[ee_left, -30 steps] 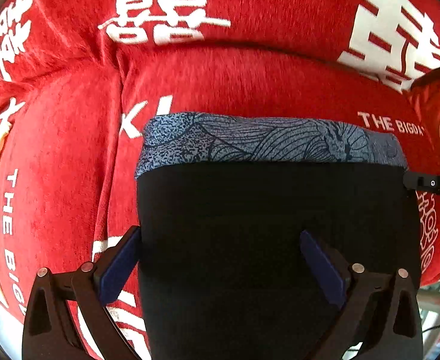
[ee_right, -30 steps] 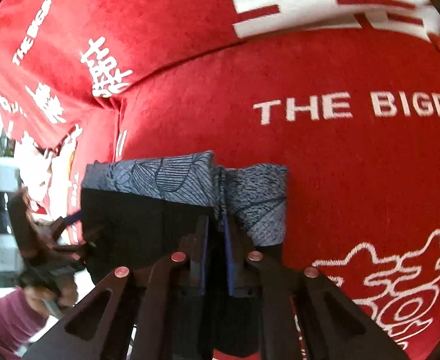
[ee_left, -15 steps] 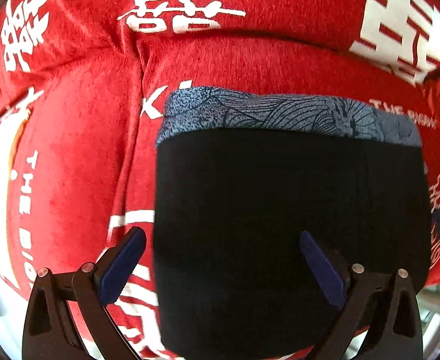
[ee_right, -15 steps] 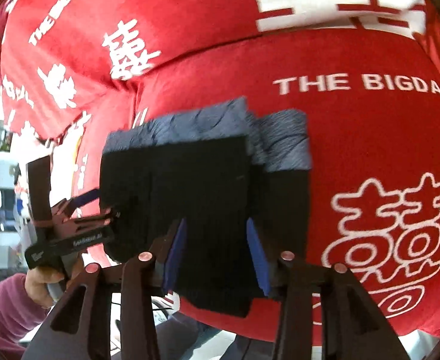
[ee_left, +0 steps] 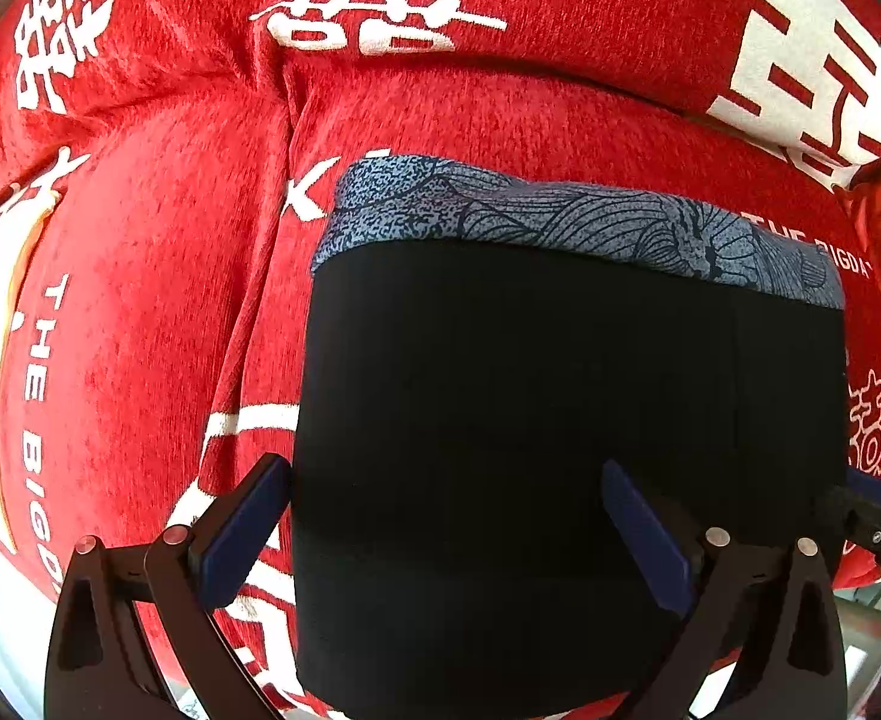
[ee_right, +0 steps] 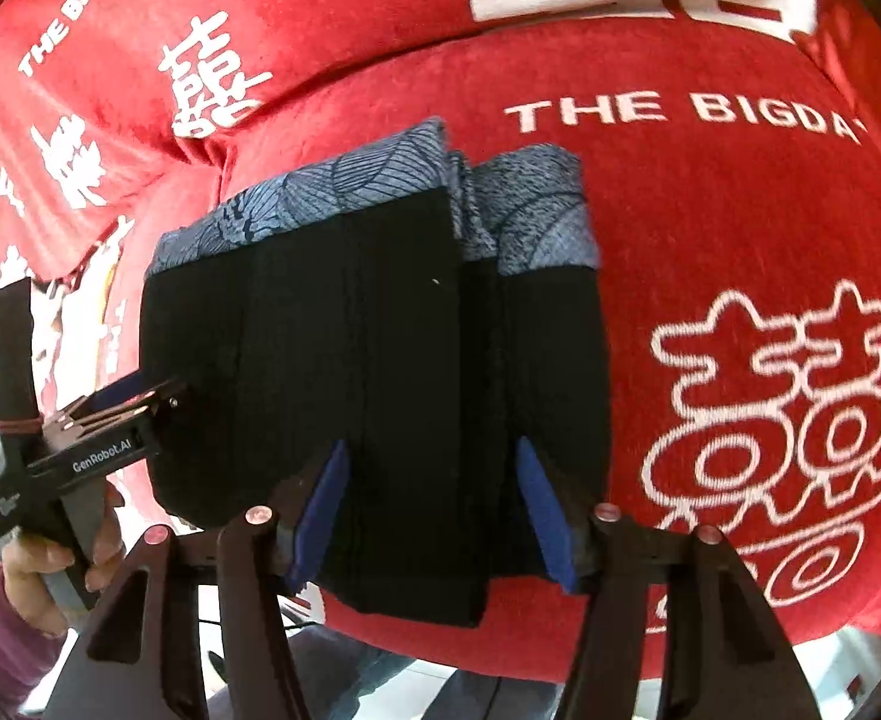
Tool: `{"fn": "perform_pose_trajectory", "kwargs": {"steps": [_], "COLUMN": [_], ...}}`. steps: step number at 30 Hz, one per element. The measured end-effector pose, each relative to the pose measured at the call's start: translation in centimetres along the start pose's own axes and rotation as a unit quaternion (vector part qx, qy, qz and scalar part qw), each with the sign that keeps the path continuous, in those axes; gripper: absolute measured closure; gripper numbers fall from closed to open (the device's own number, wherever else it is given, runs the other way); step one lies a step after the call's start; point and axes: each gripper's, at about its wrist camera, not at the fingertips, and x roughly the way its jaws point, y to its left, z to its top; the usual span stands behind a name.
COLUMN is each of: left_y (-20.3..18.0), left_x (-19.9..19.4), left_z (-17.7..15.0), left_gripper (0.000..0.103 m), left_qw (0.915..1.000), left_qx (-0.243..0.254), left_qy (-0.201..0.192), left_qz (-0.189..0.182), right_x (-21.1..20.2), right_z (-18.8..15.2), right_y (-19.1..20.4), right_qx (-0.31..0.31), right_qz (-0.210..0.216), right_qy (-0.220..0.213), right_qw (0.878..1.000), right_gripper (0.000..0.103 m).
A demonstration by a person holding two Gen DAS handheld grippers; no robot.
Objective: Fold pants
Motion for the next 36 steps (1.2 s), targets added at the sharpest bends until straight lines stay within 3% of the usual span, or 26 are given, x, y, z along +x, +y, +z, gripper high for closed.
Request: {"fn": "perform_pose_trajectory", "kwargs": {"steps": [4, 10, 15, 20, 24, 30, 36], "left_y": [0.1, 0.2, -0.2, -0.1, 0.2, -0.1, -0.5], "left_x": [0.0, -0.2, -1.7, -5.0, -8.3, -13.0, -16.5], "left_z": [-0.1, -0.3, -1.4, -2.9, -3.9, -4.9, -5.4], "left_gripper": [0.000, 0.000, 0.000, 0.000, 0.000, 0.000, 0.000], "left_qw": [1.0000, 1.0000, 0.9998, 0.9992, 0.9989, 0.9972, 0.9938], "left_qx": [-0.007, -0.006, 0.012, 0.035, 0.039, 0.075, 0.108], "left_qy": [0.002, 0.004, 0.018, 0.019, 0.022, 0.002, -0.026], "left_qz": [-0.002, -0.005, 0.004, -0.003, -0.010, 0.004, 0.011], "right_x": [0.1, -0.1, -1.4, -3.7, -6.5, -9.9, -12.6], "right_z": [-0.2, -1.2, -3.6, -5.1, -5.9, -6.4, -7.4], "right_y": [0.7, 1.7, 1.5, 2.1, 3.5, 6.3, 8.0], "right_qx": [0.003, -0.003, 0.018, 0.028, 0.029, 0.017, 0.040], "right_qz": [-0.020, -0.043, -0.060, -0.070, -0.081, -0.108, -0.101], "right_qy": [0.001, 0.022, 0.030, 0.015, -0.012, -0.037, -0.036], "right_qw": [1.000, 0.999, 0.998, 0.997, 0.996, 0.993, 0.993], "right_gripper": [0.039, 0.025, 0.023, 0.020, 0.011, 0.010, 0.010]}}
